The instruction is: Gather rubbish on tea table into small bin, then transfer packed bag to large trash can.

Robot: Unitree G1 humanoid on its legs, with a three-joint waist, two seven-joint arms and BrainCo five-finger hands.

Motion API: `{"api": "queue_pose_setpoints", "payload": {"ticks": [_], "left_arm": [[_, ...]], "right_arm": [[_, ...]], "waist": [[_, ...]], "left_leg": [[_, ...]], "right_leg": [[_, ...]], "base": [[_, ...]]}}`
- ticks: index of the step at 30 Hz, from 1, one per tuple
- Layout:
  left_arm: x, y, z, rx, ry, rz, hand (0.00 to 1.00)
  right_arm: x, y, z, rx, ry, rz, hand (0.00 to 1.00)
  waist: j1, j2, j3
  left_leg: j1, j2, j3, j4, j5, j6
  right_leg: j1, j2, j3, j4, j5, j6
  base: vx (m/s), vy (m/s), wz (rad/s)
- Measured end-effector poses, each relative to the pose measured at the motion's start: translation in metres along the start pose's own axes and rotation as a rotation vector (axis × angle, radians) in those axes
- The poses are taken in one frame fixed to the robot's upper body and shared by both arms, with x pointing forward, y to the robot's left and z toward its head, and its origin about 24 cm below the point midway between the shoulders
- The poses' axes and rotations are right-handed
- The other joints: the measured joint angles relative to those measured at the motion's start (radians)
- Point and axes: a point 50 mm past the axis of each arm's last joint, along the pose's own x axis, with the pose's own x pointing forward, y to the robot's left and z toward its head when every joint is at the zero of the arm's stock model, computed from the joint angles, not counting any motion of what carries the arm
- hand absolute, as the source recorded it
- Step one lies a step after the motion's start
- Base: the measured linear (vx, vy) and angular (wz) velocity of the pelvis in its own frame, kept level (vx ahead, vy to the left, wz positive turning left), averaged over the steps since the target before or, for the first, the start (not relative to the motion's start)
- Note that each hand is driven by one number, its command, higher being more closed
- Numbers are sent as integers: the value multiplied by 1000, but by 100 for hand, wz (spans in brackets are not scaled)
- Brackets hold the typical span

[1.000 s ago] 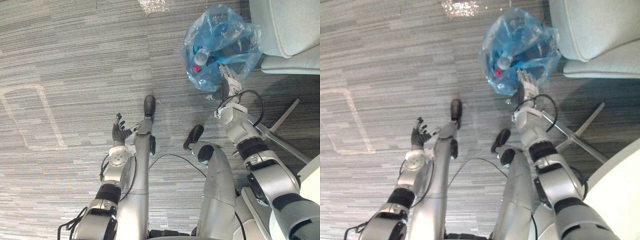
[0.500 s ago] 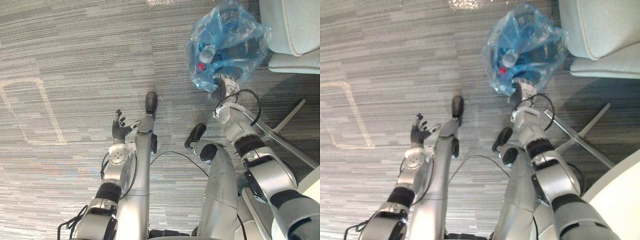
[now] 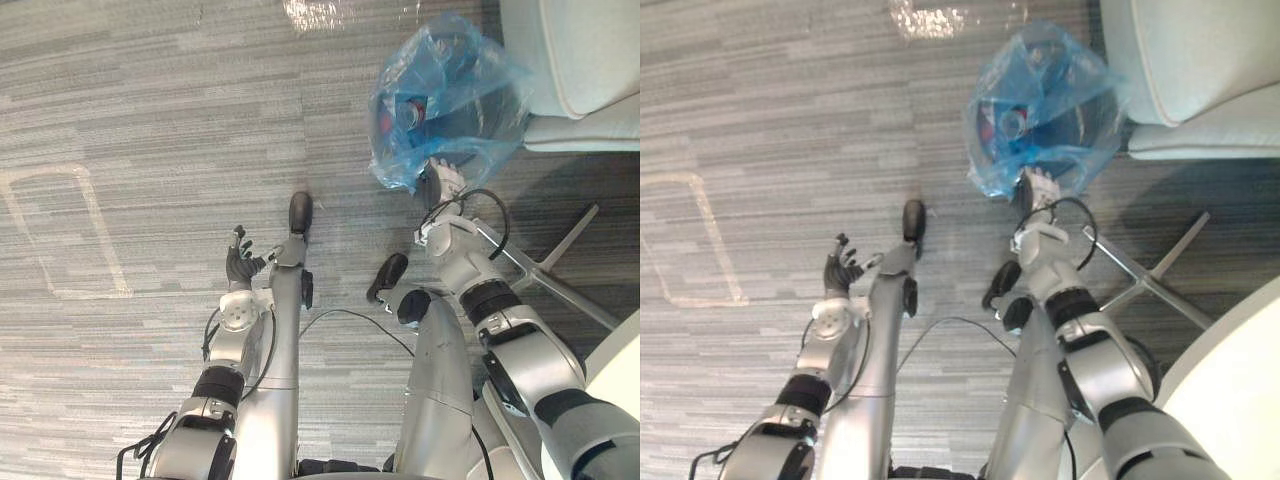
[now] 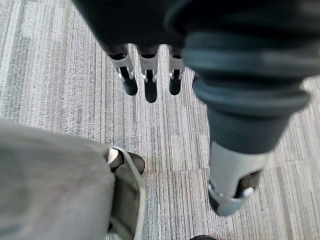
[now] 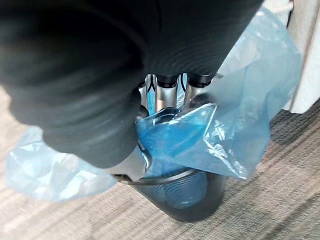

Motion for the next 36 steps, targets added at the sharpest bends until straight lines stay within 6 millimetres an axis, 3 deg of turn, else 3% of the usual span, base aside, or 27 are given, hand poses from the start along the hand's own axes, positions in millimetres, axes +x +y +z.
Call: {"api": "queue_pose_setpoints", "payload": {"ticks": [3, 5, 11, 16, 21, 27, 30, 36], "left_arm": [[0, 0, -1, 5, 4, 0, 0], [-1, 1, -7, 29, 35, -1, 0], [-18, 11, -40, 88, 146, 3, 0], [-28, 14, -55, 132, 200, -19, 0], [-41, 19, -73, 191, 257, -44, 0], [-65, 24, -105, 290, 370, -91, 0], [-80, 28, -122, 338, 447, -126, 0], [-96, 41, -136, 390, 505, -127, 0]], "right_arm": [[-5, 6, 0, 17, 3, 16, 100], [-11, 12, 4, 55, 0, 25, 100], [-33, 30, 17, 134, -39, 58, 100], [-58, 42, 11, 176, -26, 106, 100], [-83, 57, 17, 250, -40, 169, 100], [-120, 83, 17, 319, -11, 307, 100], [-128, 87, 12, 322, -2, 339, 100], [-137, 91, 6, 329, 6, 394, 100]], "waist": [[1, 0, 0], [0, 0, 0], [-8, -2, -1], [-10, -7, -5], [-15, -31, -24], [-21, -79, -104], [-28, -83, -147], [-48, -84, -193]], "left_leg": [[16, 7, 9, -13, 20, 13], [52, 11, 14, -22, 28, 3], [254, 27, 40, -126, 21, 4], [397, 26, 47, -191, 38, 1], [562, 24, 64, -272, 38, 1], [733, 25, 65, -386, 46, -9], [807, 32, 65, -466, 67, -13], [939, 39, 91, -577, 102, -18]], "right_leg": [[13, 1, -2, -5, 4, -2], [52, 5, -6, -21, 7, -3], [244, 27, -10, -135, 33, 2], [400, 32, -31, -221, 48, 12], [561, 41, -35, -315, 62, 22], [737, 69, -48, -457, 89, 35], [812, 98, -47, -558, 128, 40], [947, 132, -34, -714, 196, 54]], "base": [[-57, -11, 2], [-20, 1, 0], [7, -11, -8], [77, -3, 5], [82, -28, -3], [94, -35, 0], [107, -9, -10], [93, 11, -14]]}}
